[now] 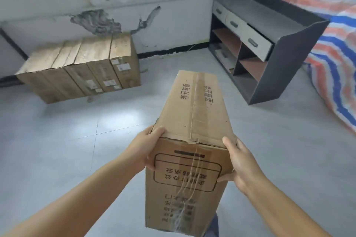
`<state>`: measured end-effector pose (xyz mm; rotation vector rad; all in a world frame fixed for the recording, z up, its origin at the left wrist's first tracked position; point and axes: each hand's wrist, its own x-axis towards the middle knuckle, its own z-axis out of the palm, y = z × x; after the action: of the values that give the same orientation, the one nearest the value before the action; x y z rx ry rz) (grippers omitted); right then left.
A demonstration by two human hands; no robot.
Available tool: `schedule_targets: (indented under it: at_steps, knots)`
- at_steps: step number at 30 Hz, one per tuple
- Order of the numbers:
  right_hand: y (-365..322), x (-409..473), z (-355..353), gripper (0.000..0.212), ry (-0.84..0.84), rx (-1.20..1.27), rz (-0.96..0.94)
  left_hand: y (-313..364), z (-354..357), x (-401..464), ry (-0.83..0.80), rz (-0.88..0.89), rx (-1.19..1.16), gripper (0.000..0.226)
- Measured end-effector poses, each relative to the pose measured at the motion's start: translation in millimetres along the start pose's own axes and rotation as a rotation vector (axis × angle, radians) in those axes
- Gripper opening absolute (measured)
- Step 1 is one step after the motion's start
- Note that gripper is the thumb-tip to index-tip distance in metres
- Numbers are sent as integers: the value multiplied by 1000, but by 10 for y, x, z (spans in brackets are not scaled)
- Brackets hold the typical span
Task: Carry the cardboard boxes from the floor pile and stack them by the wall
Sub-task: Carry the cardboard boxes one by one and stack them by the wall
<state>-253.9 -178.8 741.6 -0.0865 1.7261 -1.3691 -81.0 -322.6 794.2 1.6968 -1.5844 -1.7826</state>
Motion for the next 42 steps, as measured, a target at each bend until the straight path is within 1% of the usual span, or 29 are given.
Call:
schedule_targets:
  at_steps: [6,10,14,16,19,21,22,26,30,35,38,42]
  knots:
    - [-895,1075,520,38,-106,-86,-5,725,-138,940,89,-36,-86,8]
    - [-1430,1717,873,42,-163,-151,-1,1118,-272,1505,119,-63,-180,11]
    - [-1875,2278,1328,47,-190,-199,-17,1467,-510,2105,161,-56,-222,12]
    - [-2065,2564,1600,43,-203,-210,-36,1611,-685,2489,153,-43,-240,12]
    - [-2329,2951,2074,31,-206,-218,-84,1841,-1012,3077,153,-33,-266,12]
    - [-2477,3279,2449,26,-200,-197,-101,2008,-1272,3519,124,-26,-275,12]
    - [-2532,3320,2521,26,-199,-186,-98,2065,-1317,3605,124,-22,-262,13]
    - [-3025,3851,3306,27,-168,-179,-108,2590,-1907,4364,99,-12,-259,11]
    - [-3499,4308,3914,22,-158,-167,-120,3070,-2337,5019,101,1,-256,10]
    - [-3936,4972,4479,32,-153,-187,-129,3545,-2673,5802,113,14,-243,10]
    - [-4192,5501,4780,43,-158,-171,-116,3863,-2811,6344,130,16,-233,9]
    - [-4639,6383,5153,43,-189,-179,-90,4296,-2872,7226,141,-22,-280,14]
